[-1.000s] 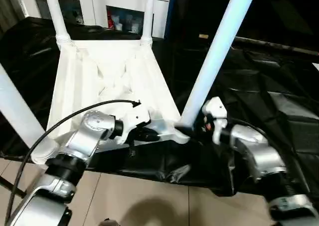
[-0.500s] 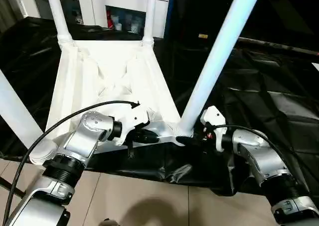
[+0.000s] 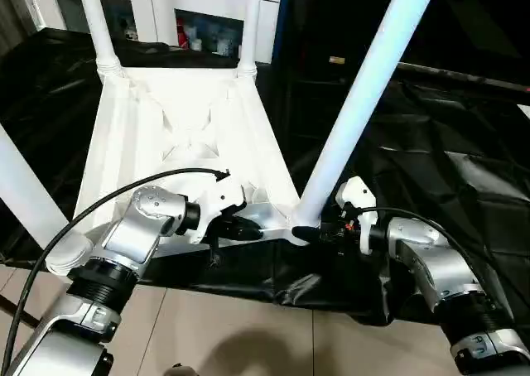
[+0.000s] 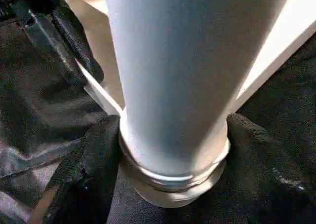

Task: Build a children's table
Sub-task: Rotate leg to tighten

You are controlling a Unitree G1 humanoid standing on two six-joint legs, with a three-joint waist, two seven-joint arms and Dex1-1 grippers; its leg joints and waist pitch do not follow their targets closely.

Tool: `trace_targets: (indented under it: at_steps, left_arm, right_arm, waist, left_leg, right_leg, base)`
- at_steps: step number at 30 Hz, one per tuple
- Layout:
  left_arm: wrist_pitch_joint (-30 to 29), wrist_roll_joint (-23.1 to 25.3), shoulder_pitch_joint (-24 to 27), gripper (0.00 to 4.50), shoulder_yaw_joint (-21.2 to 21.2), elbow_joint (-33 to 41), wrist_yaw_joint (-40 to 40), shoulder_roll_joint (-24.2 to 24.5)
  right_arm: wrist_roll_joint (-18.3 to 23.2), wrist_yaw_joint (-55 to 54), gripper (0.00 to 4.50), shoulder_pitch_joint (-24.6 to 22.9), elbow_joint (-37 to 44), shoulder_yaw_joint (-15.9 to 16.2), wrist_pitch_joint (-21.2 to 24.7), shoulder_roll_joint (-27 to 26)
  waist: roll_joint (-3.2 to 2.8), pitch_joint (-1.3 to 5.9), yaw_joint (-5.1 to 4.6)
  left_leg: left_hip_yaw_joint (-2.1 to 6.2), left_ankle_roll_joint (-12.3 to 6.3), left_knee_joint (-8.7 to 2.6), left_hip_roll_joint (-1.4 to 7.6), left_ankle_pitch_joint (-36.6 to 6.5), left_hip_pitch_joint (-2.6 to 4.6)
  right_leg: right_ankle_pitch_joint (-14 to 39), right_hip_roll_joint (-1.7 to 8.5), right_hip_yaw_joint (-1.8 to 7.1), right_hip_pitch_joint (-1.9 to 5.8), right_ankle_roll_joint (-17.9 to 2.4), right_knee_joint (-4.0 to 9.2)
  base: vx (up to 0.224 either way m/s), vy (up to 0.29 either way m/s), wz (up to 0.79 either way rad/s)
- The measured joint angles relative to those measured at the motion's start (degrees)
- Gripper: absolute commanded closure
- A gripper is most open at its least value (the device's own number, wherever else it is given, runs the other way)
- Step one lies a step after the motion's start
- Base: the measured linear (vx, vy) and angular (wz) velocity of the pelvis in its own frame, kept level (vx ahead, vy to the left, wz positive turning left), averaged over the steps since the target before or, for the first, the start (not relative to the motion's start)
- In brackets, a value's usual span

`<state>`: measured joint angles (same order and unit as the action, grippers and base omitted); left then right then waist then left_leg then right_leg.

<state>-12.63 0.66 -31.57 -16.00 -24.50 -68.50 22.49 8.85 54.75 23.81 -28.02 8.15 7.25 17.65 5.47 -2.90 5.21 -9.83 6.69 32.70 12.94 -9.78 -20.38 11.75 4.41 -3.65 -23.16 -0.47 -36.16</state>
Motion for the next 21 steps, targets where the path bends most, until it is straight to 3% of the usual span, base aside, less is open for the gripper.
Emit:
trace_targets:
  at_steps: [5, 8, 11, 16, 18, 21]
  left_arm:
    - [-1.79, 3.12, -2.52, 4.5, 0.04, -3.74, 9.05, -5.59]
    - [-4.08, 5.27, -6.08, 4.5, 0.21, -9.28, 18.46, -11.97]
    - [-4.42, 5.79, -7.26, 4.5, 0.14, -11.33, 21.41, -13.86]
    - [-3.28, 6.35, -7.44, 4.5, -0.21, -11.87, 20.67, -13.67]
    - [-2.69, 6.45, -7.44, 4.5, -0.22, -11.88, 19.92, -13.3]
    - [-1.79, 6.09, -7.28, 4.5, -0.31, -11.47, 18.37, -12.05]
  right_arm:
    - [-0.39, -12.74, 1.75, 0.35, -3.28, -4.23, 0.23, -5.31]
    - [-1.6, -28.63, 1.76, 2.26, -6.36, -8.41, 0.85, -11.89]
    - [-2.45, -34.34, 1.76, 2.75, -6.94, -9.25, 0.45, -14.0]
    - [-3.73, -34.25, 1.76, 2.74, -6.94, -9.1, -0.46, -14.22]
    - [-3.53, -33.62, 1.2, 2.73, -6.94, -9.12, -0.56, -14.12]
    - [-2.79, -28.35, 0.89, 2.73, -6.85, -8.46, -0.59, -12.14]
  waist:
    - [0.03, 0.03, -0.16]
    - [0.04, 0.05, -0.33]
    - [0.0, 0.08, -0.16]
    - [-0.02, 0.09, -0.19]
    - [-0.03, 0.08, -0.23]
    - [-0.02, 0.07, -0.23]
  left_leg:
    - [-0.02, 0.01, 0.08, -0.02, 0.0, 0.21]
    - [-0.01, 0.04, 0.06, -0.03, 0.01, 0.29]
    - [0.0, 0.05, 0.0, -0.04, 0.01, 0.3]
    - [0.01, 0.05, 0.0, -0.05, 0.01, 0.27]
    - [0.01, 0.05, -0.04, -0.04, 0.01, 0.24]
    - [0.01, 0.04, -0.05, -0.04, 0.01, 0.18]
  right_leg:
    - [-0.11, 0.01, 0.07, 0.15, -0.01, -0.03]
    - [-0.24, 0.01, 0.08, 0.2, 0.03, -0.03]
    - [-0.23, 0.01, 0.06, 0.28, 0.06, -0.03]
    - [-0.28, 0.01, 0.07, 0.25, 0.08, -0.01]
    - [-0.28, -0.01, 0.06, 0.23, 0.07, -0.01]
    - [-0.29, -0.01, 0.06, 0.16, 0.06, -0.01]
  base:
    - [0.0, 0.0, 0.0]
    - [0.0, 0.0, 0.0]
    - [0.0, 0.0, 0.0]
    - [0.0, 0.0, 0.0]
    - [0.0, 0.0, 0.0]
    - [0.0, 0.0, 0.0]
